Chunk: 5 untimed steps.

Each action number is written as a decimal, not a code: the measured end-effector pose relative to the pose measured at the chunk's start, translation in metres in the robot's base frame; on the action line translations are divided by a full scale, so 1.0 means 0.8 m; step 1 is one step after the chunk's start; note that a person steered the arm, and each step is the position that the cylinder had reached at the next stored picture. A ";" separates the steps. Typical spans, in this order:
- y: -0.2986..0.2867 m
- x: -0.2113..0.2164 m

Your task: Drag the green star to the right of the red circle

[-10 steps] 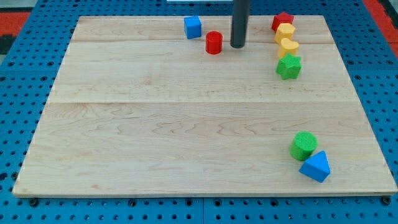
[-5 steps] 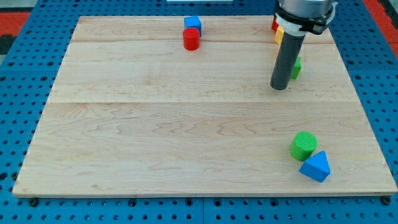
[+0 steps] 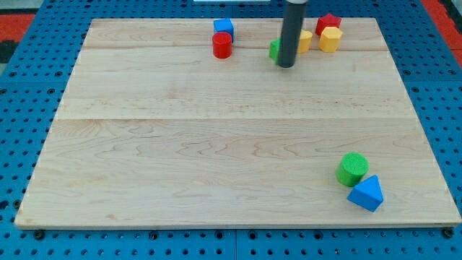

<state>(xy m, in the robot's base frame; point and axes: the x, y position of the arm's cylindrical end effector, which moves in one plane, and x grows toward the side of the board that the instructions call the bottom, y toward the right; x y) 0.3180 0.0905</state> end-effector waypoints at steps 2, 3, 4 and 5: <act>0.052 -0.020; -0.012 -0.036; -0.076 -0.019; 0.054 -0.012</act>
